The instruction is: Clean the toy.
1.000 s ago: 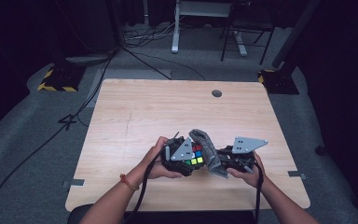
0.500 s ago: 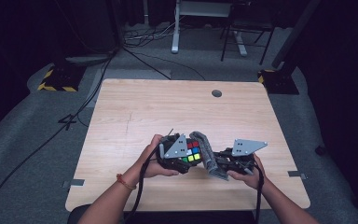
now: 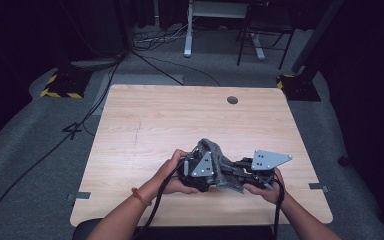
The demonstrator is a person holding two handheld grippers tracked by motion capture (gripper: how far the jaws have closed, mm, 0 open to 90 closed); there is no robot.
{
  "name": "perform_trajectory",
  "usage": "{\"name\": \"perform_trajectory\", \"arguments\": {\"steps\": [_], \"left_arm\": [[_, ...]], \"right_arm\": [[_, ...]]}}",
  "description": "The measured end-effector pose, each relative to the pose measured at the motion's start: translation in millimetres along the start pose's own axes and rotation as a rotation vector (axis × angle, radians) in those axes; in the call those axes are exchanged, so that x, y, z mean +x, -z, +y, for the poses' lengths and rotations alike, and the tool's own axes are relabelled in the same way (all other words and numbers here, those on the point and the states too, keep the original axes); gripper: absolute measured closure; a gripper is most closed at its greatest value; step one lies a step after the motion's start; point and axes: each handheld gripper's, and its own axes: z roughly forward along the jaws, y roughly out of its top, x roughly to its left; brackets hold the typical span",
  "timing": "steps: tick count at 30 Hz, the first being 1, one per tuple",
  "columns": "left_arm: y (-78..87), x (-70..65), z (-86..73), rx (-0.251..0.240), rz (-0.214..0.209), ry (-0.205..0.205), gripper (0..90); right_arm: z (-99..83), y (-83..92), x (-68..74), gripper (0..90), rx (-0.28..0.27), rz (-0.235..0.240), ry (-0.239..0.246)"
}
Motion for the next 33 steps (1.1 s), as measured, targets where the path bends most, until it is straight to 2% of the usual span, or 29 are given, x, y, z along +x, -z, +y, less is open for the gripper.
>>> {"name": "perform_trajectory", "arguments": {"steps": [3,5,8,12,14,16,18,20,23,25,26,29,31,33], "left_arm": [[8.7,3.3,0.2,-0.037,0.017,0.016,33.5],[16.8,7.6,0.9,-0.081,0.017,0.033,33.6],[24.2,10.7,-0.4,-0.124,0.023,0.047,33.6],[29.6,11.2,-0.9,-0.159,0.025,0.053,33.5],[29.2,10.4,-0.4,-0.171,0.014,0.057,33.5],[28.0,9.5,0.1,-0.165,0.016,0.047,33.5],[29.0,9.8,0.9,-0.166,0.019,0.043,33.5],[28.7,9.9,1.4,-0.154,0.019,0.041,33.5],[25.1,7.6,1.2,-0.111,0.028,0.015,33.5],[21.6,6.8,0.7,-0.093,0.016,0.016,33.5],[17.9,5.1,1.0,-0.068,0.016,0.002,33.5],[8.2,0.0,1.8,-0.033,0.01,-0.026,33.5],[6.0,-0.2,1.7,-0.024,0.007,-0.02,33.3],[6.5,0.2,1.4,-0.031,-0.001,-0.01,33.3]], "right_arm": [[-8.6,1.3,-9.0,80.0,0.029,-0.012,-0.041],[-16.9,-2.5,-13.6,80.0,0.079,-0.02,-0.059],[-27.1,-10.5,-18.4,80.0,0.117,0.0,-0.097],[-31.0,-14.8,-20.0,79.9,0.119,0.024,-0.118],[-30.1,-13.2,-19.6,79.9,0.086,0.046,-0.128],[-28.1,-11.7,-17.5,80.0,0.073,0.042,-0.114],[-24.2,-8.9,-15.4,80.0,0.075,0.017,-0.083],[-23.1,-7.1,-15.9,80.0,0.066,0.012,-0.09],[-22.8,-7.1,-16.4,80.0,0.075,0.003,-0.086],[-22.1,-5.7,-17.2,80.0,0.061,0.01,-0.092],[-20.5,-4.6,-17.0,80.0,0.057,0.009,-0.087],[-14.2,-3.4,-14.2,80.0,0.032,0.018,-0.075],[-13.6,-5.0,-11.8,80.0,0.047,0.004,-0.055],[-16.3,-4.8,-14.1,80.0,0.03,0.022,-0.078]]}}
